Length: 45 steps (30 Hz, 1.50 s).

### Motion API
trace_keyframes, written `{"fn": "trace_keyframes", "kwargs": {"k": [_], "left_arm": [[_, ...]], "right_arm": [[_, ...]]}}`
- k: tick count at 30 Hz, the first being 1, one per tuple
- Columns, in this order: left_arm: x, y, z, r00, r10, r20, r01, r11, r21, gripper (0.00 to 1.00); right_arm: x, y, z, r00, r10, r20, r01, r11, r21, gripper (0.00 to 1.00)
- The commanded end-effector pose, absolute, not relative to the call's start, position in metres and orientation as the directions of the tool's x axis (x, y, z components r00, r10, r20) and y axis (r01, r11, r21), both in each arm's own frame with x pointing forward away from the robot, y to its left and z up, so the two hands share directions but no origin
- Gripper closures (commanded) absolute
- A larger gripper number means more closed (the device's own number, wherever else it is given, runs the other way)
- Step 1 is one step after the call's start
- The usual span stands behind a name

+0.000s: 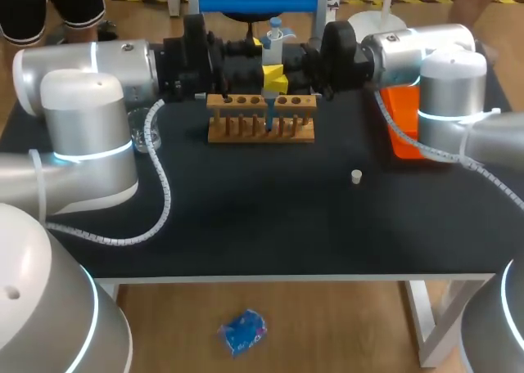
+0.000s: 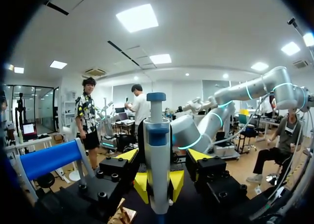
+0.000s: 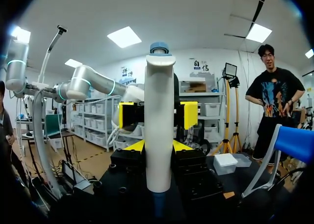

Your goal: Invert the test tube, pick up the pipette, mount the tip to pipette, aspirate from beaker and dispense into the tube, eject the tip, return the pipette, and cap with the stopper.

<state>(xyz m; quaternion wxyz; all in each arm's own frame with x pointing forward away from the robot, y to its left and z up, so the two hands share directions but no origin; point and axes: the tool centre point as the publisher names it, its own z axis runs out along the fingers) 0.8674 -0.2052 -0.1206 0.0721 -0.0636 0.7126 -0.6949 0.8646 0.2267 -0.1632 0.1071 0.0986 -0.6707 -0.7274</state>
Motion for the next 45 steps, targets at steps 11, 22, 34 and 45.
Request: {"fn": "trace_keyframes", "kwargs": {"k": [11,22,34,45], "left_arm": [[0.8676,-0.207,-0.1222,-0.979,-0.205,-0.011,0.009,0.013,-1.0,0.35],[0.8701,-0.2075,-0.1214,-0.978,-0.209,-0.006,0.002,0.019,-1.0,0.27],[0.8711,-0.2081,-0.1234,-0.978,-0.207,0.005,-0.01,0.022,-1.0,0.54],[0.8714,-0.2069,-0.124,-0.98,-0.199,0.011,-0.017,0.031,-0.999,0.82]], "right_arm": [[0.8644,0.2256,-0.1633,-0.958,-0.288,-0.004,0.019,-0.079,0.997,1.0],[0.8642,0.2254,-0.1644,-0.957,-0.291,0.001,0.024,-0.075,0.997,1.0],[0.8647,0.2243,-0.1645,-0.958,-0.287,0.001,0.023,-0.074,0.997,1.0],[0.8648,0.2242,-0.1642,-0.957,-0.29,0.005,0.026,-0.069,0.997,1.0]]}}
